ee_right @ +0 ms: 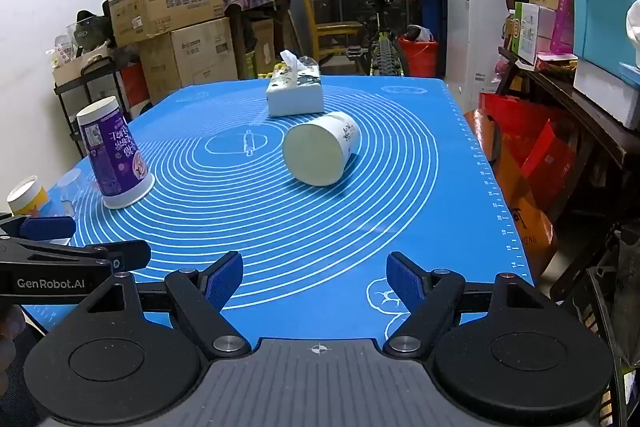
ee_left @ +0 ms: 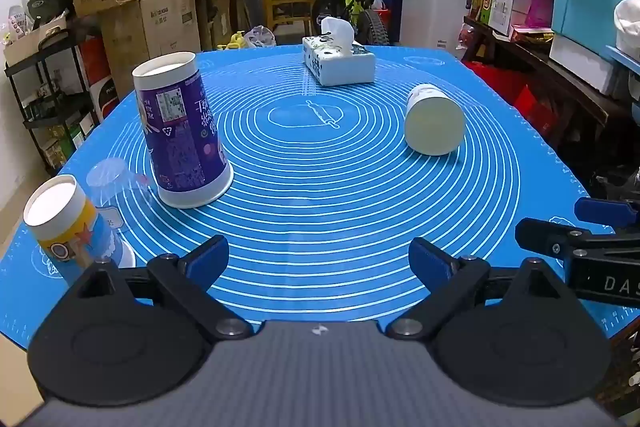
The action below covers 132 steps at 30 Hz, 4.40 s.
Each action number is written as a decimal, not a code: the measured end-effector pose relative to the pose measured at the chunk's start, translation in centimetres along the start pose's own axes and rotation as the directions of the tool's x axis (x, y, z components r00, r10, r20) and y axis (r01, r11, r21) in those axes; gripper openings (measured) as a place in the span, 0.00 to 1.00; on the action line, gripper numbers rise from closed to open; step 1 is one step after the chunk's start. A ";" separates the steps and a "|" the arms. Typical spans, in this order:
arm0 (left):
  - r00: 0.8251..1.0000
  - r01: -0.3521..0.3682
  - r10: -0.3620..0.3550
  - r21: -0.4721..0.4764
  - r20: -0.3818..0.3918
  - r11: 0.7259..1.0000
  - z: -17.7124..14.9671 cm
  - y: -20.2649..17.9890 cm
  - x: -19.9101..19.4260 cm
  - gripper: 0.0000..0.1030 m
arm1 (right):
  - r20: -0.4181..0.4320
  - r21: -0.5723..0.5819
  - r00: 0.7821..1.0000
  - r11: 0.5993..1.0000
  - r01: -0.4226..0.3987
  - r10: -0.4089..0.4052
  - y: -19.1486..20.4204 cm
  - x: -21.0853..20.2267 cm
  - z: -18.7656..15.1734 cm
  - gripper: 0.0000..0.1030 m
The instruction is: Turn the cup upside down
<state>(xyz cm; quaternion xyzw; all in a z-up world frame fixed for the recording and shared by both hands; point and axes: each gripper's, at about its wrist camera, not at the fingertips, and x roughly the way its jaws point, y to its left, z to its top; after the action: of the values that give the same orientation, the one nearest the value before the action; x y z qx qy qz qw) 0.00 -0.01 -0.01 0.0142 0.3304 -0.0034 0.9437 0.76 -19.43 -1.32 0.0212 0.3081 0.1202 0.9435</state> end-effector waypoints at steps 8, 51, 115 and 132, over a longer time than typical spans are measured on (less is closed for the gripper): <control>1.000 0.009 -0.009 0.001 -0.008 1.000 0.1 0.2 0.3 0.93 | 0.001 0.000 1.000 1.000 0.000 0.000 -0.1 0.1 -0.1 0.80; 1.000 -0.011 0.011 0.028 0.011 1.000 0.5 -0.1 -0.1 0.93 | -0.002 0.000 1.000 1.000 0.000 0.000 -0.2 0.1 0.0 0.80; 0.994 0.026 -0.033 0.077 0.102 0.997 5.7 -3.9 3.9 0.93 | 0.047 0.029 0.997 0.998 0.055 -0.056 -4.7 2.9 3.1 0.80; 0.995 0.102 -0.099 0.168 -0.025 0.980 10.8 -10.2 15.6 0.90 | 0.009 0.062 0.991 0.989 0.132 -0.133 -9.1 6.8 4.0 0.80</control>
<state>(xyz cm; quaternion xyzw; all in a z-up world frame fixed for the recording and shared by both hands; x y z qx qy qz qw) 18.79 -10.51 -1.52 0.0778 0.3370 -0.0789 0.9349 10.34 -26.46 -3.07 0.0305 0.3062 0.0476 0.9503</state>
